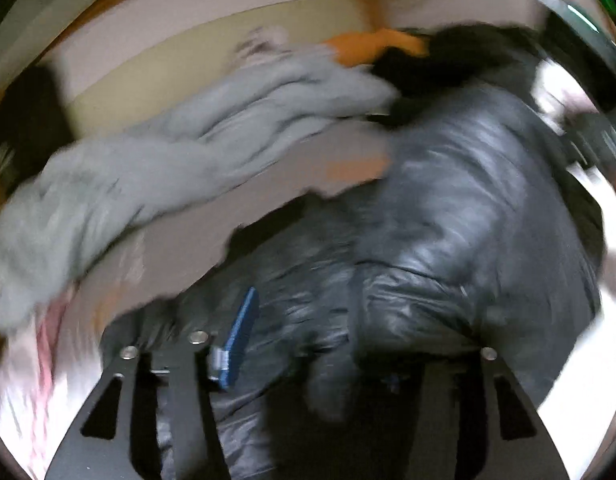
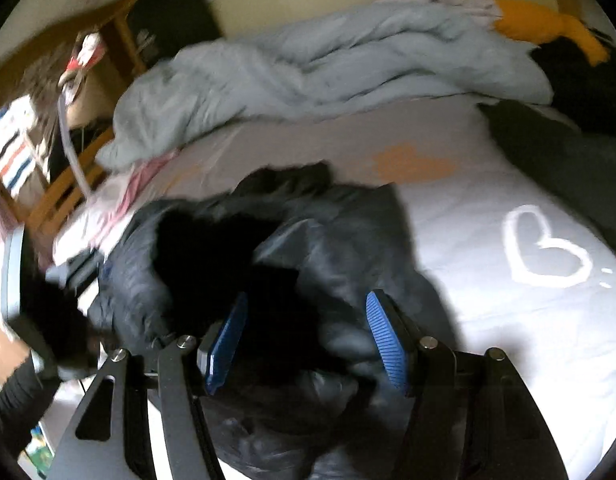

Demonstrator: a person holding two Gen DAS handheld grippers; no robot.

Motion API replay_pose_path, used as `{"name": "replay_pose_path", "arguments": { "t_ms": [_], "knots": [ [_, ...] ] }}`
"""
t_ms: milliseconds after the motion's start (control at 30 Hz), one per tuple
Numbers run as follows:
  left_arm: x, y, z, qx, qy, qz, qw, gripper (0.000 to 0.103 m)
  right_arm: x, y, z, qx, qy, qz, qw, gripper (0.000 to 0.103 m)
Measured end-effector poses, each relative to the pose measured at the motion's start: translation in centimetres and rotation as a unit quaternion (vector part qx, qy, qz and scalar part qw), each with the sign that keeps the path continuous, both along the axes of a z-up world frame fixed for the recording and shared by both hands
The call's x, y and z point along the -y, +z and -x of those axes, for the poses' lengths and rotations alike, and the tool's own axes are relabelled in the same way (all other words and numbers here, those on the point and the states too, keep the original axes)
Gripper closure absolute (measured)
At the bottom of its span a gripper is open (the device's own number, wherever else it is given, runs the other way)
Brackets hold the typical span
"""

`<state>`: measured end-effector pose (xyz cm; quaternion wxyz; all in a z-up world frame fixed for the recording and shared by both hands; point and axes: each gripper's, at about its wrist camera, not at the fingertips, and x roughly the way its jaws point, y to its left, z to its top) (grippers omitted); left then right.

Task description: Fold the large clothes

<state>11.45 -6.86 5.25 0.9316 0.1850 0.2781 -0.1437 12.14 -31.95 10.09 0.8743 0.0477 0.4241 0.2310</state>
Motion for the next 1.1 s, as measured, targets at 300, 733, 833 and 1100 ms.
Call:
{"name": "replay_pose_path", "arguments": {
  "t_ms": [300, 733, 833, 1100],
  "knots": [
    [-5.6, 0.7, 1.4, -0.055, 0.037, 0.104, 0.9924, 0.027, -7.6, -2.2, 3.5, -0.007, 0.054, 0.049, 0.997, 0.039],
    [-3.1, 0.6, 6.7, -0.146, -0.078, 0.177, 0.9702, 0.008, -4.0, -3.9, -0.4, -0.038, -0.092, 0.077, 0.992, 0.039],
    [-1.2, -1.3, 5.7, -0.198, -0.077, 0.193, 0.9579, 0.008, -4.5, -3.8, -0.4, -0.026, -0.092, 0.091, 0.991, 0.039],
    [-1.1, -2.8, 4.7, -0.193, -0.044, 0.161, 0.9670, 0.076, -4.7, -3.1, 0.1, 0.000, -0.105, 0.131, 0.986, 0.039]
  ]
}}
